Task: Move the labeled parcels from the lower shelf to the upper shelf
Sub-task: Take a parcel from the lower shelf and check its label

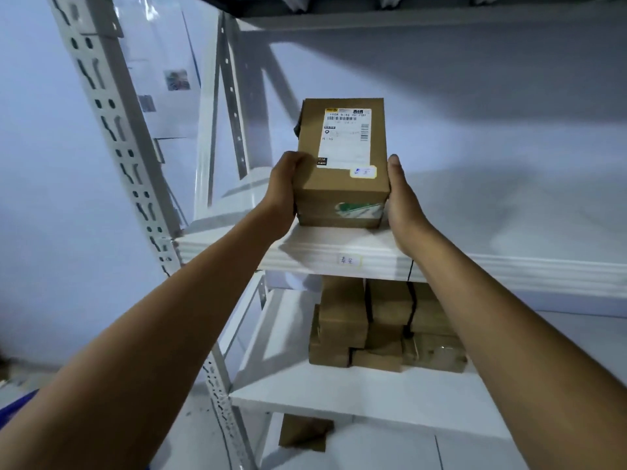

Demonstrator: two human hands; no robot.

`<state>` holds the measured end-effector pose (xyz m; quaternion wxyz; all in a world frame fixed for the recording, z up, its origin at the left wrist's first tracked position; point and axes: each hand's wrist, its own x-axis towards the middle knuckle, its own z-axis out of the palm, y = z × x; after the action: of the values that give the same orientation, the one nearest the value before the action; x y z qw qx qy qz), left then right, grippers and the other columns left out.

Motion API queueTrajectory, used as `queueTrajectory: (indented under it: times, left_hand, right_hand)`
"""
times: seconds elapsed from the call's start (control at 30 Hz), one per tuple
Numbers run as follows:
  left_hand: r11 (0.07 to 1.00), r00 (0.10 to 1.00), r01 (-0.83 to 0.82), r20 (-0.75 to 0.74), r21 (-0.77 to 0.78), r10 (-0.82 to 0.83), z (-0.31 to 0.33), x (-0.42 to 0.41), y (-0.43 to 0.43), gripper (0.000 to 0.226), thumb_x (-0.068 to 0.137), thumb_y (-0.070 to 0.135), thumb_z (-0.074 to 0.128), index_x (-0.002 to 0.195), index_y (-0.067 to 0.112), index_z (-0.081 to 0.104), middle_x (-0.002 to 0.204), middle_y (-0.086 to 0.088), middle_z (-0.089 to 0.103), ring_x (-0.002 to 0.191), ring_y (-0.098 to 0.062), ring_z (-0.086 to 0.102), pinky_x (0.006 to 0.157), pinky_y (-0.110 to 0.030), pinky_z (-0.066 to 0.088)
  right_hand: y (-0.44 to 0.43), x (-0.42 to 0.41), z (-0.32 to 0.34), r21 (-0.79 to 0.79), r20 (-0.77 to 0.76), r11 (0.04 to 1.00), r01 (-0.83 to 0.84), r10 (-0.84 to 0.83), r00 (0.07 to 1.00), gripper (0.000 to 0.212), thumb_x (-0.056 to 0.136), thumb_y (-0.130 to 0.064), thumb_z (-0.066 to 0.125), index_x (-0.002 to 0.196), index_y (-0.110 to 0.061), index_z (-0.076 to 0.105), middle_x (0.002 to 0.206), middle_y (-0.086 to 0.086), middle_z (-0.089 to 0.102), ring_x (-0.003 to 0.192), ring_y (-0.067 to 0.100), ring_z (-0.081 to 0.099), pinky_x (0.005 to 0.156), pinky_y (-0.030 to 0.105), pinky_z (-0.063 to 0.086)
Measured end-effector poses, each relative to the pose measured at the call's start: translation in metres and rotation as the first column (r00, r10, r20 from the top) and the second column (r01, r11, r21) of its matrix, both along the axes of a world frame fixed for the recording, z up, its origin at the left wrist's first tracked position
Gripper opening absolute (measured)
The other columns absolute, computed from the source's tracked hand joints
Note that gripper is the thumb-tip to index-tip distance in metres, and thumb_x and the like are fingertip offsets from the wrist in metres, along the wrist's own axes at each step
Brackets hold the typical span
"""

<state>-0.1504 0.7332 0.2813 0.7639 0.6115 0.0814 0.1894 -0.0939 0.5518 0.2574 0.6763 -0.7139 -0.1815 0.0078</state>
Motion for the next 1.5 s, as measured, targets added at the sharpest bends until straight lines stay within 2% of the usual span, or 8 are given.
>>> queueTrajectory:
  times: [0.1,0.23,0.37,0.87,1.03,1.1,1.23,1.5]
  left_hand:
    - [0.994,0.999,0.043,-0.019,0.102,-0.042,-0.009,-0.001,0.007,0.041,0.099,0.051,0.049,0.119,0.024,0.072,0.117,-0.001,0.079,0.115,-0.021,0.069,0.111,-0.037,0.048]
    - [0.983,0.996,0.076,-0.054,0.166,-0.068,-0.015,-0.005,0.005,0.059,0.097,0.063,0.046,0.139,0.028,0.066,0.139,0.003,0.070,0.133,-0.016,0.061,0.112,-0.033,0.045]
    - [0.990,0.998,0.055,-0.041,0.129,-0.050,-0.013,-0.010,0.003,0.058,0.102,0.059,0.040,0.137,0.022,0.069,0.130,-0.004,0.076,0.109,-0.017,0.072,0.079,-0.022,0.058]
    - [0.986,0.997,0.071,-0.038,0.151,-0.066,-0.013,-0.008,0.000,0.044,0.106,0.047,0.036,0.119,0.025,0.071,0.104,0.001,0.076,0.088,-0.011,0.072,0.062,-0.017,0.058]
    - [0.993,0.998,0.004,-0.061,0.122,0.004,-0.003,-0.021,-0.006,0.067,0.082,0.066,0.055,0.127,0.017,0.068,0.120,-0.006,0.066,0.115,-0.024,0.062,0.099,-0.033,0.049]
    - [0.990,0.996,-0.081,-0.026,0.117,0.084,0.004,-0.027,-0.006,0.078,0.084,0.064,0.054,0.143,0.012,0.056,0.136,-0.006,0.056,0.141,-0.026,0.047,0.122,-0.046,0.032]
    - [0.967,0.987,-0.127,0.127,0.222,0.101,0.041,-0.036,-0.008,0.034,0.109,0.039,0.038,0.132,0.019,0.053,0.158,-0.005,0.046,0.147,-0.020,0.036,0.124,-0.040,0.021]
    - [0.868,0.979,-0.030,0.191,0.495,-0.075,0.092,-0.050,-0.067,0.054,0.110,0.038,0.041,0.155,0.010,0.047,0.164,-0.005,0.043,0.153,-0.019,0.035,0.117,-0.027,0.022]
  right_hand:
    - [0.001,-0.003,0.002,0.017,-0.041,1.000,0.019,-0.018,0.999,0.060,0.105,-0.061,0.017,0.099,-0.039,0.072,0.103,-0.009,0.078,0.093,0.008,0.077,0.088,0.032,0.059]
    - [-0.001,0.000,0.002,0.079,-0.143,0.991,0.108,-0.096,0.985,0.067,0.098,-0.073,0.024,0.088,-0.035,0.079,0.101,0.001,0.082,0.097,0.023,0.078,0.101,0.046,0.057]
    - [-0.001,-0.004,0.003,0.049,-0.172,0.988,0.145,-0.135,0.976,0.093,0.064,-0.099,0.031,0.122,-0.032,0.060,0.116,0.004,0.075,0.102,0.027,0.075,0.098,0.054,0.057]
    - [-0.001,0.000,0.003,0.093,-0.283,0.993,0.071,-0.042,0.958,0.062,0.101,-0.067,0.027,0.086,-0.031,0.074,0.089,0.004,0.081,0.085,0.025,0.078,0.084,0.037,0.058]
    - [-0.004,0.004,0.004,0.133,-0.282,0.991,0.017,0.022,0.959,0.063,0.101,-0.068,0.024,0.087,-0.031,0.073,0.081,-0.001,0.081,0.079,0.021,0.077,0.078,0.034,0.058]
    - [-0.008,-0.006,0.007,0.141,-0.276,0.990,0.008,0.031,0.961,0.056,0.100,-0.070,0.024,0.090,-0.034,0.066,0.097,-0.005,0.077,0.091,0.020,0.076,0.075,0.032,0.058]
    - [-0.022,-0.014,0.025,0.143,-0.120,0.984,0.102,-0.085,0.989,0.042,0.105,-0.060,0.028,0.126,-0.038,0.056,0.137,-0.008,0.057,0.140,0.017,0.044,0.124,0.044,0.028]
    - [-0.060,-0.044,0.082,0.141,0.001,0.981,0.134,-0.136,0.991,0.061,0.108,-0.052,0.029,0.157,-0.019,0.037,0.167,0.001,0.035,0.155,0.018,0.027,0.127,0.044,0.018]
